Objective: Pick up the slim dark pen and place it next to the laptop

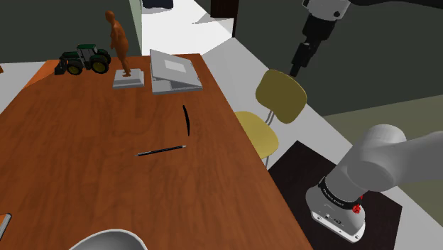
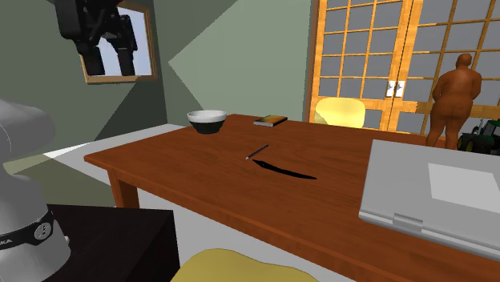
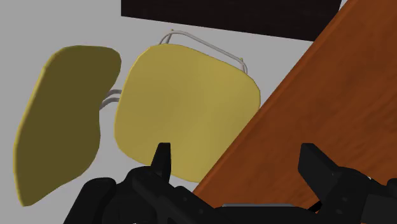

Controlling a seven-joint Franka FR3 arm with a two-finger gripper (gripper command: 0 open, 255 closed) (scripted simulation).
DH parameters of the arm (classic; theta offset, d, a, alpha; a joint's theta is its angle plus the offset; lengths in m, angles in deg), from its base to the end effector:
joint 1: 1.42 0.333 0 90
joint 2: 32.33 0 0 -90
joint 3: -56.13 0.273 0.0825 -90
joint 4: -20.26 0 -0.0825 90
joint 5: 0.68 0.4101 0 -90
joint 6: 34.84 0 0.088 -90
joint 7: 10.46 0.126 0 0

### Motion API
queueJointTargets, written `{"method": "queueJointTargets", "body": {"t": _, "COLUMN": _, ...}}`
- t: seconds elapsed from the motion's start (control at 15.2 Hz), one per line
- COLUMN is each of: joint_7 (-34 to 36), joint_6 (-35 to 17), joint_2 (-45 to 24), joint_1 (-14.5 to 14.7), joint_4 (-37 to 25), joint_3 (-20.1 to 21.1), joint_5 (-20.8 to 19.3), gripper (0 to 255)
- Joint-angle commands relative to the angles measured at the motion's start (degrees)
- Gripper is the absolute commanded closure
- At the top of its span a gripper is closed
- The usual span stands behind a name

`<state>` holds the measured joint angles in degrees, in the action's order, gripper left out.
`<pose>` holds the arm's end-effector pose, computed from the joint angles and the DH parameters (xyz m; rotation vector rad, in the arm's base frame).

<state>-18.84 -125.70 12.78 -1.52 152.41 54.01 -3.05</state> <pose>0.3659 -0.0215 0.5676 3.1138 0.1820 0.1010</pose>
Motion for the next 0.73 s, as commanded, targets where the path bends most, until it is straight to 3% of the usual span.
{"method": "queueJointTargets", "body": {"t": 0.0, "joint_7": 0.0, "joint_6": 0.0, "joint_2": 0.0, "joint_1": 0.0, "joint_4": 0.0, "joint_3": 0.0, "joint_5": 0.0, "gripper": 0}}
{"method": "queueJointTargets", "body": {"t": 0.66, "joint_7": -1.7, "joint_6": -11.9, "joint_2": -15.9, "joint_1": 5.5, "joint_4": -3.8, "joint_3": 4.8, "joint_5": 2.5, "gripper": 0}}
